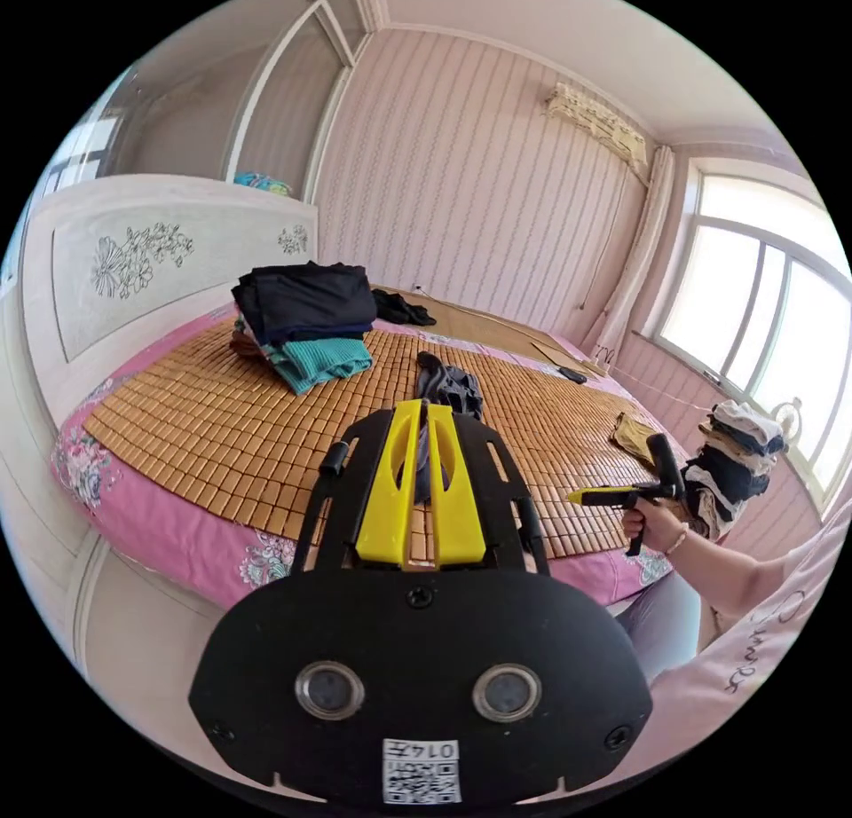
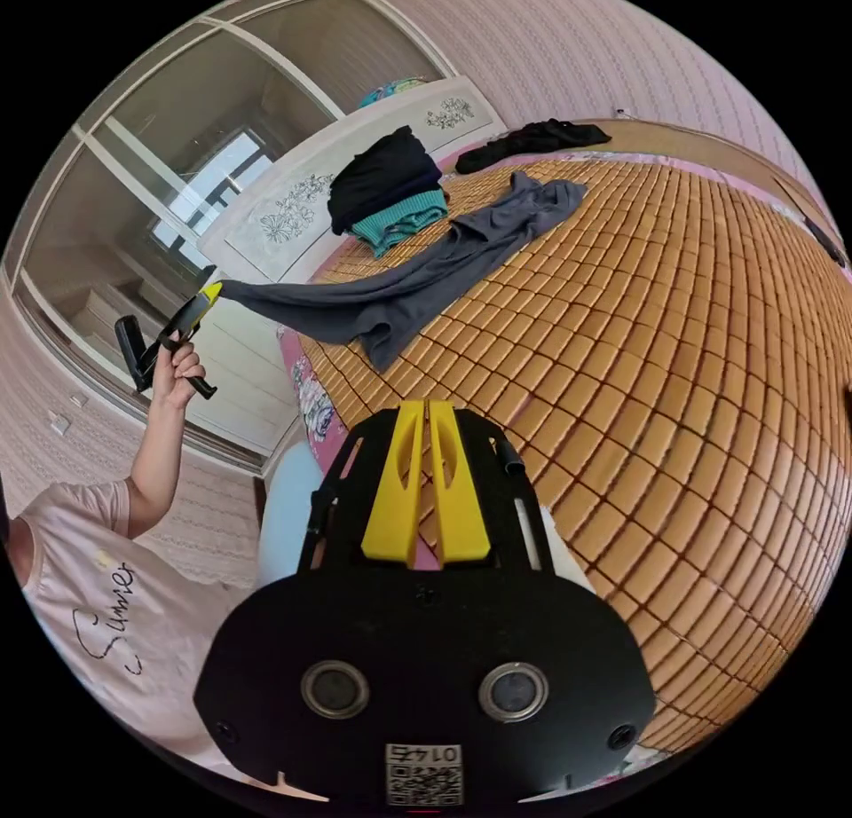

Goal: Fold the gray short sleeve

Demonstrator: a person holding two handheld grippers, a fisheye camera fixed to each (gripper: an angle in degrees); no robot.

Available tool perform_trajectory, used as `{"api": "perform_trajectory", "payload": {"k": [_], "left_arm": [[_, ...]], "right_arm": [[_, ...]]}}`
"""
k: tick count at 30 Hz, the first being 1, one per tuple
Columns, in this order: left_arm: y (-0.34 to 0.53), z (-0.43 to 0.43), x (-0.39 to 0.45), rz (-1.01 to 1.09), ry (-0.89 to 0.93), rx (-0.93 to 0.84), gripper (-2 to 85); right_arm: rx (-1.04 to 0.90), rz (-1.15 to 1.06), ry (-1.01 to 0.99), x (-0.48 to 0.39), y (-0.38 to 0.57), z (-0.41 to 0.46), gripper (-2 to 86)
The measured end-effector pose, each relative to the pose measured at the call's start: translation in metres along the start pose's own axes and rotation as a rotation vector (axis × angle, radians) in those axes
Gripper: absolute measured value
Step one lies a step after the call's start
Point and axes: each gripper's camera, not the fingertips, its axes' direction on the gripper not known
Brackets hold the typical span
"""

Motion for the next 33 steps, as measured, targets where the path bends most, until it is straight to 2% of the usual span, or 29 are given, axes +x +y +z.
{"api": "perform_trajectory", "payload": {"k": [5,8,17,20,23,26,28,31,33], "left_arm": [[0.017,0.000,-0.020,-0.031,0.002,0.007,-1.0],[0.023,0.003,-0.023,-0.032,0.014,0.004,-1.0],[0.030,-0.008,-0.032,-0.048,0.050,0.037,-1.0],[0.026,-0.036,-0.030,-0.014,0.065,0.084,-1.0],[0.015,-0.072,-0.027,-0.004,0.114,0.141,-1.0],[-0.004,-0.117,-0.018,-0.006,0.239,0.268,-1.0],[-0.020,-0.150,-0.008,0.006,0.302,0.372,-1.0],[-0.056,-0.211,0.012,0.085,0.387,0.540,-1.0],[-0.083,-0.247,0.027,0.157,0.390,0.596,-1.0]], "right_arm": [[0.020,0.043,-0.022,-0.022,-0.028,0.056,7.0],[-0.024,0.039,0.049,-0.034,-0.042,0.083,8.1],[-0.113,0.058,-0.015,-0.024,-0.052,0.091,1.3],[-0.023,0.067,-0.067,-0.009,-0.033,0.039,0.4],[0.160,0.019,-0.163,-0.002,-0.004,-0.057,0.4],[0.335,-0.168,-0.032,-0.041,0.023,-0.178,0.4],[0.469,-0.342,0.104,-0.100,0.044,-0.268,0.4],[0.635,-0.493,0.151,-0.170,0.067,-0.358,0.4],[0.673,-0.560,0.192,-0.207,0.073,-0.397,0.4]]}}
